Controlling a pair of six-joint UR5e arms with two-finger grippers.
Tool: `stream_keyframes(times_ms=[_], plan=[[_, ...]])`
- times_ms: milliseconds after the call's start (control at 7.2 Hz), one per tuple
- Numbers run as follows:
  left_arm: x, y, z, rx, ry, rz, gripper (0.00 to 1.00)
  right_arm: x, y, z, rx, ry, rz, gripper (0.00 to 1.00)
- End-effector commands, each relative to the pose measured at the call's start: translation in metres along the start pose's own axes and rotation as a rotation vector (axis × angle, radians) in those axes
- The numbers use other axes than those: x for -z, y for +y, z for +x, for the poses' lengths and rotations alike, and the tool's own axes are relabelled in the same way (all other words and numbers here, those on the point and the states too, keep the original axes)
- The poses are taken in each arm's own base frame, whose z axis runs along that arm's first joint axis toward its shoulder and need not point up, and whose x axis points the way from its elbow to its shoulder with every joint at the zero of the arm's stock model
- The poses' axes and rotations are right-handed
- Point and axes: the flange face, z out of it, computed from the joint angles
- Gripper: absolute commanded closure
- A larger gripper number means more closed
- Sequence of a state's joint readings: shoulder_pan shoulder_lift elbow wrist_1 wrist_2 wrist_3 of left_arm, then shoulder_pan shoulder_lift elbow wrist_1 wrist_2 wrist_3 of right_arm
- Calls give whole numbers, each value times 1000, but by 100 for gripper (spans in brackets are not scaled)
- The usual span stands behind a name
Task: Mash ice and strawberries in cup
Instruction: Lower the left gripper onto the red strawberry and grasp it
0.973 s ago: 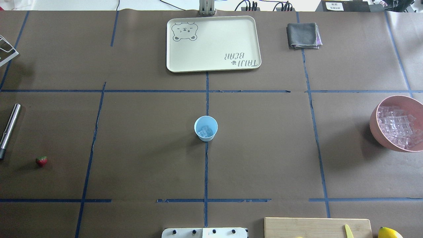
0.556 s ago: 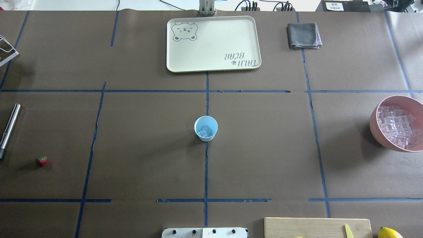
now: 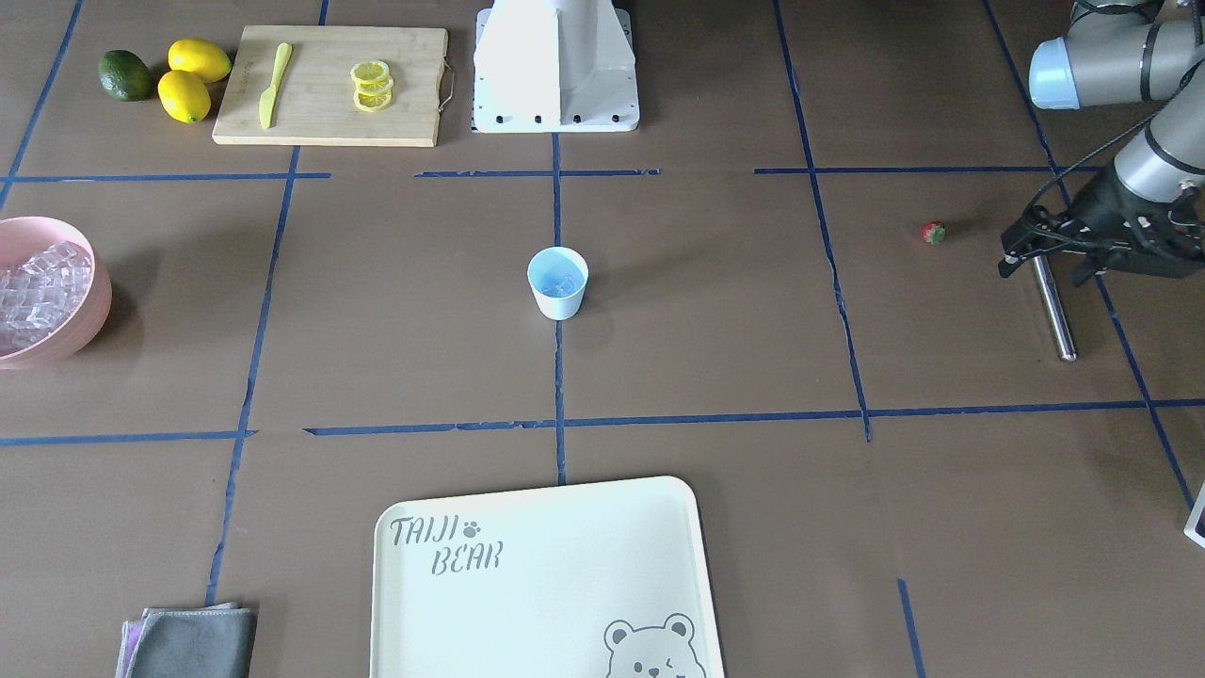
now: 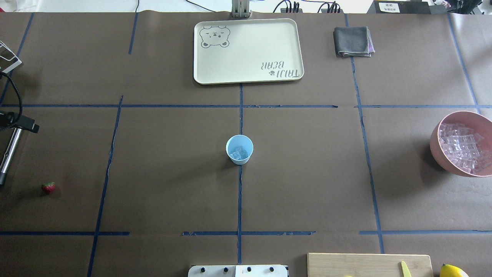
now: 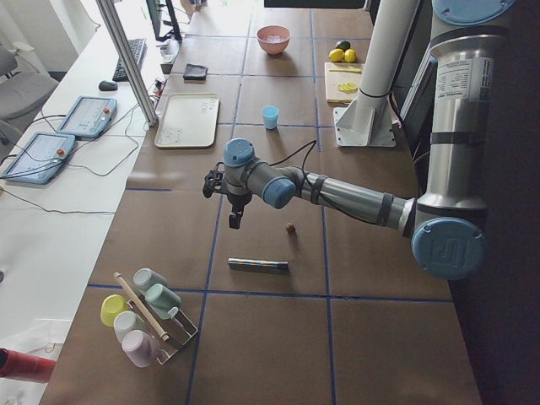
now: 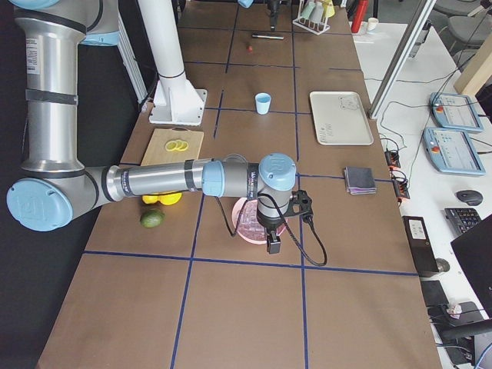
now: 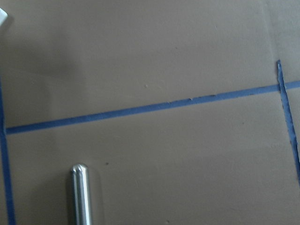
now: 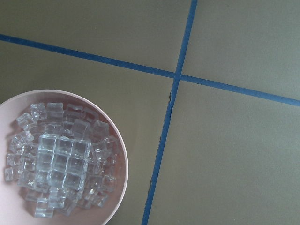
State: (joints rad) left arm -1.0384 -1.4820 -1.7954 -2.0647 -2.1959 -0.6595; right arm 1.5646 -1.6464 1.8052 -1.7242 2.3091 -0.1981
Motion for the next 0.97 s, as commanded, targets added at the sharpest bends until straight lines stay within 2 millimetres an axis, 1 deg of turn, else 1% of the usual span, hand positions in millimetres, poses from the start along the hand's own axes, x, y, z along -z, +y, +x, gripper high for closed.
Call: stream_keyframes(times_ms=[0,139,278,556,695,834], plan=[[-31,40,13,9,-4,-13,0,0,0,0,0,-1,1,1],[-38,53,11,2,-10,-40,0,0,0,0,0,1,0,1],[-48,67,15,-16,-8,-69,0,-1,3,1,-3,0,-3,1],[-60,80,25,-26,-4,-105,0,-1,8,0,-4,0,-4,1],[-68,88,34,-12,-2,-130,0,-2,9,0,-5,-1,-5,1],[-73,93,39,-10,0,-144,0,-2,9,0,-5,-1,-5,1]])
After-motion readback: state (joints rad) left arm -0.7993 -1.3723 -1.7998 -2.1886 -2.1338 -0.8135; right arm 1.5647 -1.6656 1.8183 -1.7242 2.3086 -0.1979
